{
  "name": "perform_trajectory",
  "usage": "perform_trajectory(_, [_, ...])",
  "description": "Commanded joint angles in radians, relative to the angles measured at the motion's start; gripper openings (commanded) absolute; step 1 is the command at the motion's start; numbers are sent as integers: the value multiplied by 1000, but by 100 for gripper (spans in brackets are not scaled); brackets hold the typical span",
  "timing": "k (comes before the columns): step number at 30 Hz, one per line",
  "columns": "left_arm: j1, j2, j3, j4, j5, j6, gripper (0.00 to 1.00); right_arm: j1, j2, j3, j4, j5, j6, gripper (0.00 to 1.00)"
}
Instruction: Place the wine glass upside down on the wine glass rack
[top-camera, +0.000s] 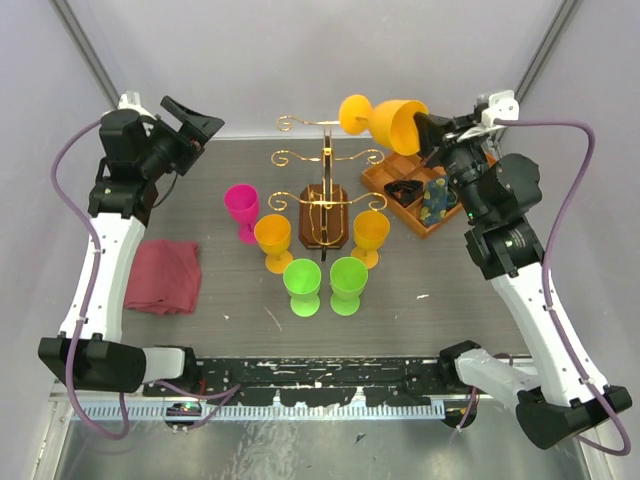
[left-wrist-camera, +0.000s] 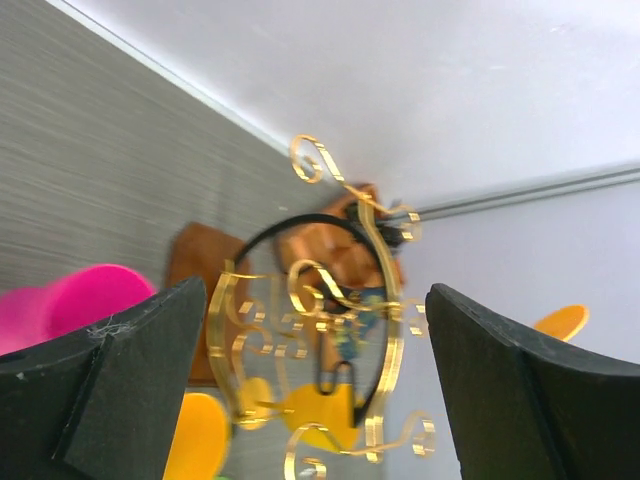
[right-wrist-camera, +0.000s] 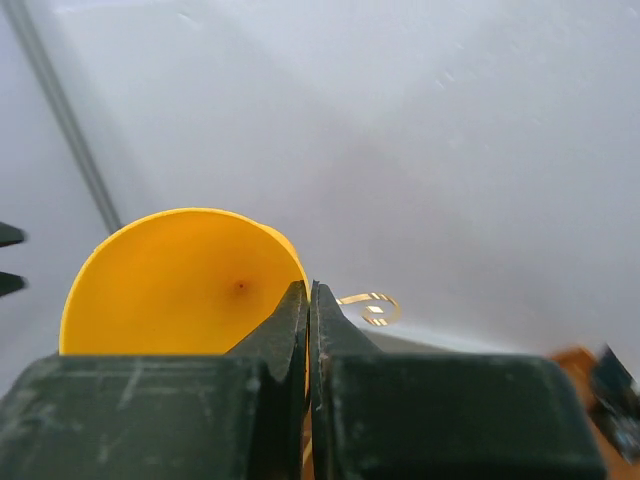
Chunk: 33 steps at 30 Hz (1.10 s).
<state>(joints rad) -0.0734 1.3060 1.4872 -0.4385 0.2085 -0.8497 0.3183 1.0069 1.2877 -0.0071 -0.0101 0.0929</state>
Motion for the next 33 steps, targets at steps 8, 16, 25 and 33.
perform_trajectory(8, [4, -134, -248, 423, 114, -731, 93, 282, 155, 23, 429, 27, -155, 0])
perform_trajectory(16, [5, -240, -323, 449, 101, -832, 93, 445, 321, 52, 572, 172, -265, 0])
perform_trajectory(25, [5, -311, -367, 344, 119, -798, 94, 558, 450, 122, 675, 219, -379, 0])
perform_trajectory(33, [4, -314, -394, 345, 127, -796, 90, 631, 508, 139, 735, 191, -400, 0])
